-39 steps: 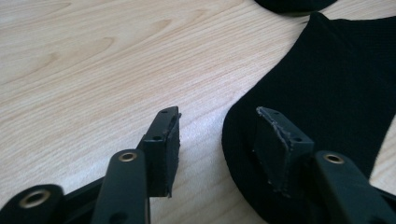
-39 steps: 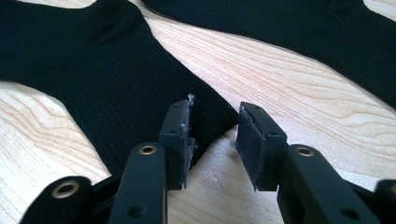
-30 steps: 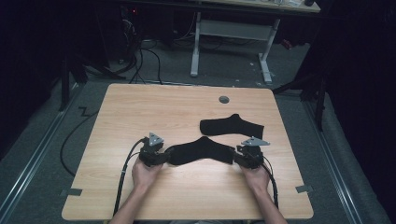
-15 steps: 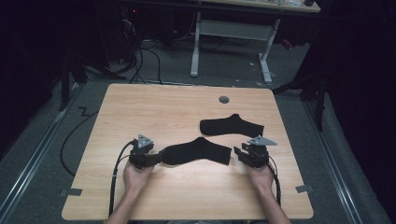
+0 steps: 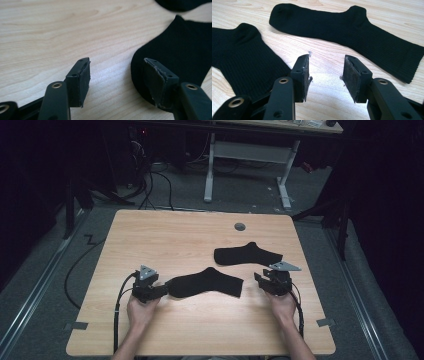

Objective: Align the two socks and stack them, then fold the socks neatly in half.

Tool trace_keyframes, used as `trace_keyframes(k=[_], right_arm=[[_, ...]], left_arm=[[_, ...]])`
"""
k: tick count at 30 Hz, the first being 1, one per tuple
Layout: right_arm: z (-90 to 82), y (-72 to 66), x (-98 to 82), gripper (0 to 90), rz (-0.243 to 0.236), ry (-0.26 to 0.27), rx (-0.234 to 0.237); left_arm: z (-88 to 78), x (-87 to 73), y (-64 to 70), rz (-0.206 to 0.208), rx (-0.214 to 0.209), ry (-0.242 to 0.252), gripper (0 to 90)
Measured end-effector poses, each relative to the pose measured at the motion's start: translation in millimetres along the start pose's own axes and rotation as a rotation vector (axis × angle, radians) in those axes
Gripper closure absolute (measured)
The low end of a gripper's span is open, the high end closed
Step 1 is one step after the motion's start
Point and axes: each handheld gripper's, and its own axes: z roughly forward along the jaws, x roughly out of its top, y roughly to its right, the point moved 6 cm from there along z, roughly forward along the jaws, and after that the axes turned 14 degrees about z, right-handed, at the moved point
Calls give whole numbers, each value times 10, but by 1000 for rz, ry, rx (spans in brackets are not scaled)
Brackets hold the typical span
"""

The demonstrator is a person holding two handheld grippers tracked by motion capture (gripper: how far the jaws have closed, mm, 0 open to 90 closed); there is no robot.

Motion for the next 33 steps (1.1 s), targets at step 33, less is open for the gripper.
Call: trace_keyframes(k=[33], right_arm=[[263, 99, 361, 599, 17, -8, -21]], left_arm=[[-17, -227, -317, 20, 171, -132, 365]])
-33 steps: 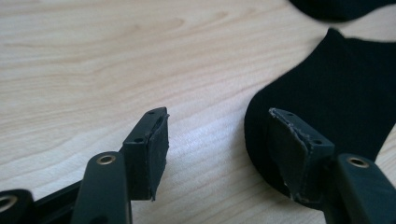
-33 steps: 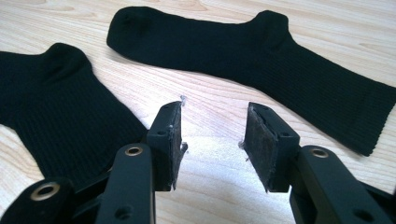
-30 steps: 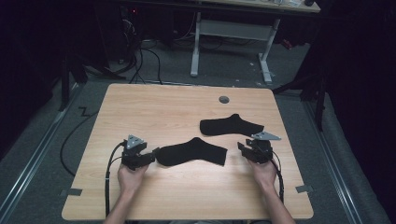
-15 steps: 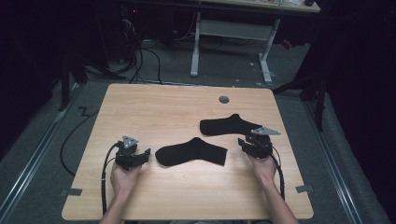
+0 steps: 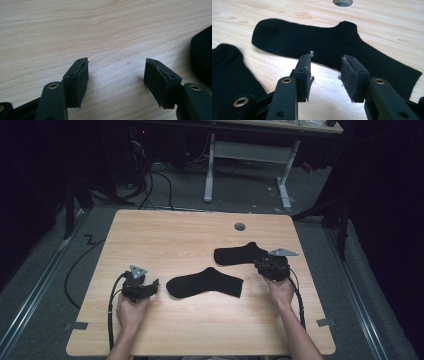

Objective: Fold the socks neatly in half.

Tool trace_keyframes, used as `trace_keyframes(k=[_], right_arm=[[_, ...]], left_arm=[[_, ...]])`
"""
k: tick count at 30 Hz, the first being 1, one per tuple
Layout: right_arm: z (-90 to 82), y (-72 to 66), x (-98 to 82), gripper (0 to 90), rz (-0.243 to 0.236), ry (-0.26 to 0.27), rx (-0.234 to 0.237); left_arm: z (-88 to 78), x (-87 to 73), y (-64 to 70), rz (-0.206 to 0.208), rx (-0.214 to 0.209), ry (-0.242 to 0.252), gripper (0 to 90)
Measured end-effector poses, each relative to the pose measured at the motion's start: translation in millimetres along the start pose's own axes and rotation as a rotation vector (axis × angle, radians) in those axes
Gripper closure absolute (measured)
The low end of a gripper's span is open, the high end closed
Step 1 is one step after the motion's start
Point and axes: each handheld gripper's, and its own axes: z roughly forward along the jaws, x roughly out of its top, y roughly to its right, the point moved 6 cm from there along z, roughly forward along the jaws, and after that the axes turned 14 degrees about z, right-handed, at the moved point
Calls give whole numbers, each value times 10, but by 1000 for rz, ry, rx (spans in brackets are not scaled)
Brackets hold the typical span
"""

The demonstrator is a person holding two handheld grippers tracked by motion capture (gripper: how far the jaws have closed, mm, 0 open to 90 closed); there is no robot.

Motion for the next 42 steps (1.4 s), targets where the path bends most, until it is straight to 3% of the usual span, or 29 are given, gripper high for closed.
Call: trace_keyframes(k=[18, 37, 41, 42], right_arm=[[320, 38, 231, 599, 3, -20, -41], [651, 105, 174, 582, 53, -69, -69], [719, 127, 108, 592, 43, -104, -89], [717, 128, 95, 595, 21, -86, -90]], left_arm=[[1, 0, 4, 3, -5, 0, 351], [1, 0, 6, 3, -6, 1, 346], [1, 0, 8, 5, -6, 0, 342], [1, -1, 9, 4, -7, 0, 341]])
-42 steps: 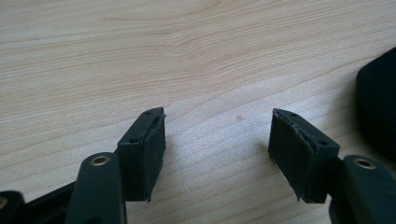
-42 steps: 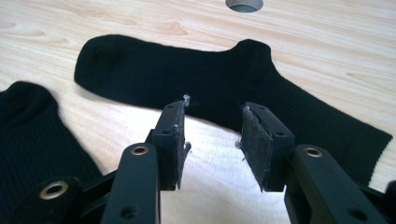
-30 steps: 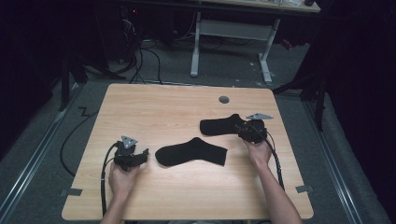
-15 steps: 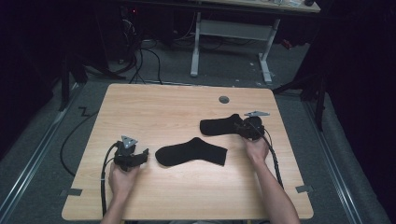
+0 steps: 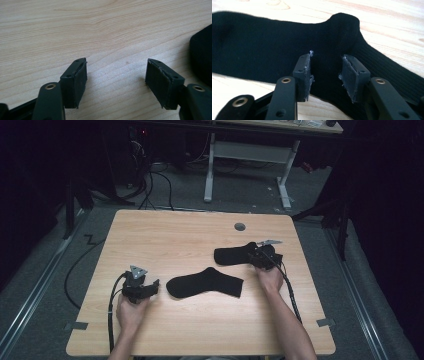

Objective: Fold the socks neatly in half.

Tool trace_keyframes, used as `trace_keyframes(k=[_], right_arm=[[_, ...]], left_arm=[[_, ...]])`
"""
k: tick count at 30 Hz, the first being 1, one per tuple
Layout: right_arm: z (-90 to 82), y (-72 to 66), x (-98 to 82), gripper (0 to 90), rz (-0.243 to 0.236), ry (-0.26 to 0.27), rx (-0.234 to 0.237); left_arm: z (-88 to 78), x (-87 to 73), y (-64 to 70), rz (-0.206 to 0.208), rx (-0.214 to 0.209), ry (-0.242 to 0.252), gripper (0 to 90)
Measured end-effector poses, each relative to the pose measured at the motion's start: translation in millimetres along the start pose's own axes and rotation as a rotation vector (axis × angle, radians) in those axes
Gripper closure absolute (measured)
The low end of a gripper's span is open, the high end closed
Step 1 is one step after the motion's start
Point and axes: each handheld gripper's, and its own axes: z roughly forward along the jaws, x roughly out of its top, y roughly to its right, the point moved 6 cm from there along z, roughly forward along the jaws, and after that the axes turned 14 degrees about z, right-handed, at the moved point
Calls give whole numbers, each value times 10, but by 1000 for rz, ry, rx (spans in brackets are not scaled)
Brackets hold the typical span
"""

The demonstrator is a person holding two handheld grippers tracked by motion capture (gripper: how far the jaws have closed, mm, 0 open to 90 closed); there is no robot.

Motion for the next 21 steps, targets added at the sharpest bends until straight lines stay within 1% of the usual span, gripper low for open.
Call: trace_keyframes(k=[1, 4, 8, 10, 12, 14, 17, 21], right_arm=[[-8, -5, -9, 604, -3, -2, -3], [-44, -15, -27, 670, -36, -27, -1], [-96, -13, -92, 761, -51, -13, 6], [-120, -17, -116, 808, -59, -15, 5], [-144, -20, -135, 844, -79, -22, -3], [-164, -27, -150, 859, -93, -31, -11], [-177, -30, -160, 867, -101, -34, -14], [-194, -26, -160, 875, -103, -47, -8]], left_arm=[[0, 0, 1, 0, 0, 0, 340], [0, 0, 2, 1, 0, 0, 338], [0, 1, 7, 3, -2, 0, 336], [0, 1, 10, 4, -3, 0, 336], [-1, 2, 14, 4, -4, 0, 334], [0, 3, 19, 5, -5, 0, 333], [0, 4, 23, 6, -7, 1, 331], [0, 4, 23, 6, -7, 0, 330]])
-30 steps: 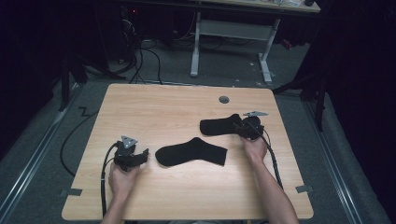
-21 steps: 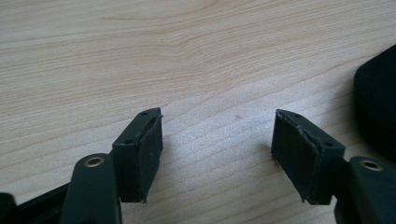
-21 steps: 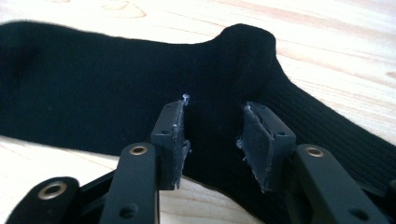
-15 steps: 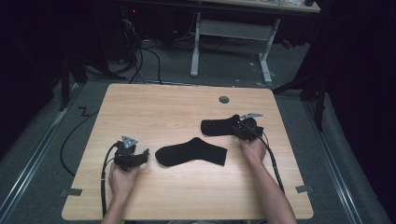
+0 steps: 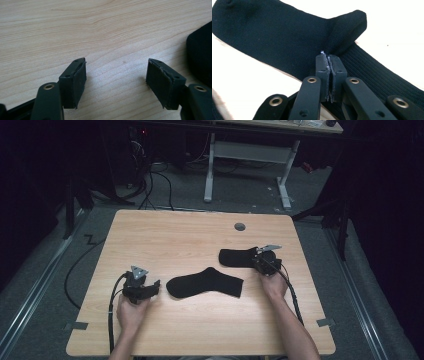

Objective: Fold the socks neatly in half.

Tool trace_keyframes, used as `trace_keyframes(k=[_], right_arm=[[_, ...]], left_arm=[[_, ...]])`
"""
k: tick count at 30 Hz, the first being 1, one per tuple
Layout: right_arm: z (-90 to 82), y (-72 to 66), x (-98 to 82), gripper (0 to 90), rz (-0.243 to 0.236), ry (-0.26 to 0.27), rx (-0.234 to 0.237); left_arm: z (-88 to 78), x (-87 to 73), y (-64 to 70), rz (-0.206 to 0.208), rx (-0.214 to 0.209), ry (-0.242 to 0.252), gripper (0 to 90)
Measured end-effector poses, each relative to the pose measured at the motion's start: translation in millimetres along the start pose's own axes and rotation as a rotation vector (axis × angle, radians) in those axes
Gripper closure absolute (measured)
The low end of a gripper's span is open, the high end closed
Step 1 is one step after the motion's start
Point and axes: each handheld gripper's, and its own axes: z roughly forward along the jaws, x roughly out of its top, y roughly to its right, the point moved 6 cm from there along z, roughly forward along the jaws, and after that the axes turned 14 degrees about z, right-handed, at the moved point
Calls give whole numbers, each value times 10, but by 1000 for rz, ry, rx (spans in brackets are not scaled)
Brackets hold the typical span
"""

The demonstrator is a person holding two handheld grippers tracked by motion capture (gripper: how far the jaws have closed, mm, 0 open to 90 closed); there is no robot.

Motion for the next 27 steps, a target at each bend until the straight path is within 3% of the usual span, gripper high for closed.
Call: trace_keyframes(k=[8, 27], right_arm=[[-106, -17, 35, 880, 6, 29, 30], [-628, -240, 321, 880, -83, 143, 74]], left_arm=[[0, 0, 0, 0, 0, 0, 330], [0, 2, 4, 0, -2, 1, 329]])
